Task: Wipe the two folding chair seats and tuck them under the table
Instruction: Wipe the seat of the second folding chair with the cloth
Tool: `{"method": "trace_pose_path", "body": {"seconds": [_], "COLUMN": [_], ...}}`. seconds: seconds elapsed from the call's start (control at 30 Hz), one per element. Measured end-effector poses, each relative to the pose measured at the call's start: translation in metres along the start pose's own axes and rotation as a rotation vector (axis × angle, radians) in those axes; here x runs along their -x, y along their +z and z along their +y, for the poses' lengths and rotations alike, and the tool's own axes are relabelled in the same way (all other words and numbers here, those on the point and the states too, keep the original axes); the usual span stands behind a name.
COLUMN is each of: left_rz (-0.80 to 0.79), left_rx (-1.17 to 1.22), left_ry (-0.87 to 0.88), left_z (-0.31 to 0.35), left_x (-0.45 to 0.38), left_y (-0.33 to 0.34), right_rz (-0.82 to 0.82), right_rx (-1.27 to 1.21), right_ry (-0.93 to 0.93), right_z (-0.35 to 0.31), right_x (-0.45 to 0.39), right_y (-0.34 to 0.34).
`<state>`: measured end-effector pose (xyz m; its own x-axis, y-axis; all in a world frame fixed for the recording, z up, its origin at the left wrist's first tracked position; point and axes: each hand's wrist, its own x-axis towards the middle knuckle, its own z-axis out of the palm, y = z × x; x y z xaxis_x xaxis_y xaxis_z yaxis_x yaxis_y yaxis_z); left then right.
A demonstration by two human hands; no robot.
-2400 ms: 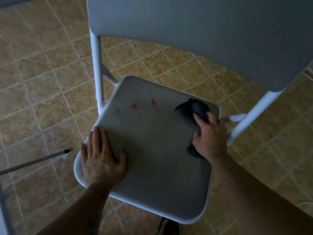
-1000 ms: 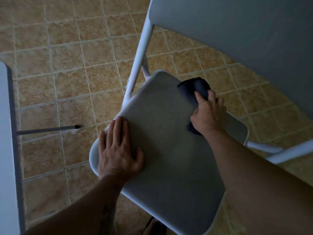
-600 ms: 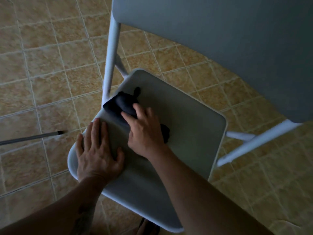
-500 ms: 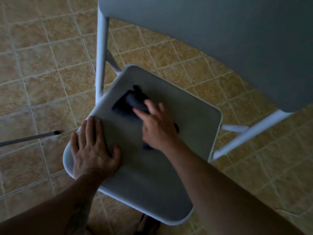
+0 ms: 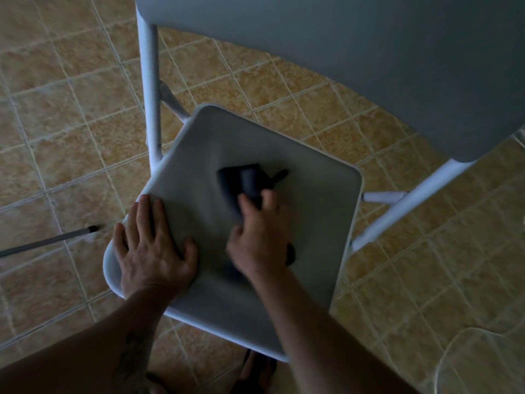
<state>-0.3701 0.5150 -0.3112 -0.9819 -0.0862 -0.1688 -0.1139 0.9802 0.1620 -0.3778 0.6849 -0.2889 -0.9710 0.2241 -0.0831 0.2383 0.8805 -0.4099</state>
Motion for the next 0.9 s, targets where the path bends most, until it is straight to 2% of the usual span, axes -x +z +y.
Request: {"method": "trace_pose_path", "body": {"seconds": [0.1,0.17,0.4,0.57,0.67,0.77,0.9], "left_rz": [0.002,0.007,0.024,0.037,0.044,0.041,0.055], "left_rx": [-0.012,-0.013,0.005,0.028,0.059,0.104,0.13], "left_ry": [0.002,0.005,0.021,0.037,0.056,0.07,0.104], "left_z": [0.0,-0.001,0.0,-0.002,-0.004,-0.008,-0.017], "left_x": [0.0,0.001,0.0,0.0,0.0,0.0,0.003], "left_y": [0.0,0.0,0.0,0.003,0.005,0.005,0.006], "right_rz": [-0.087,-0.101,0.091,0.121,0.083,-0.005,-0.053], "right_rx": [0.017,0.048,0.175,0.079,-0.009,0.016,0.061], "right_ry": [-0.184,-0.198,0.099,0.242,0.114,-0.063,-0.143], "right_z": [-0.015,0.007,0.116,0.086,0.037,-0.002,0.014], "right_x": [0.027,0.023,0.027,0.033,0.061,0.09,0.096], "right_y": [0.005,-0.001,-0.043,-0.03,-0.006,0.01,0.001]}}
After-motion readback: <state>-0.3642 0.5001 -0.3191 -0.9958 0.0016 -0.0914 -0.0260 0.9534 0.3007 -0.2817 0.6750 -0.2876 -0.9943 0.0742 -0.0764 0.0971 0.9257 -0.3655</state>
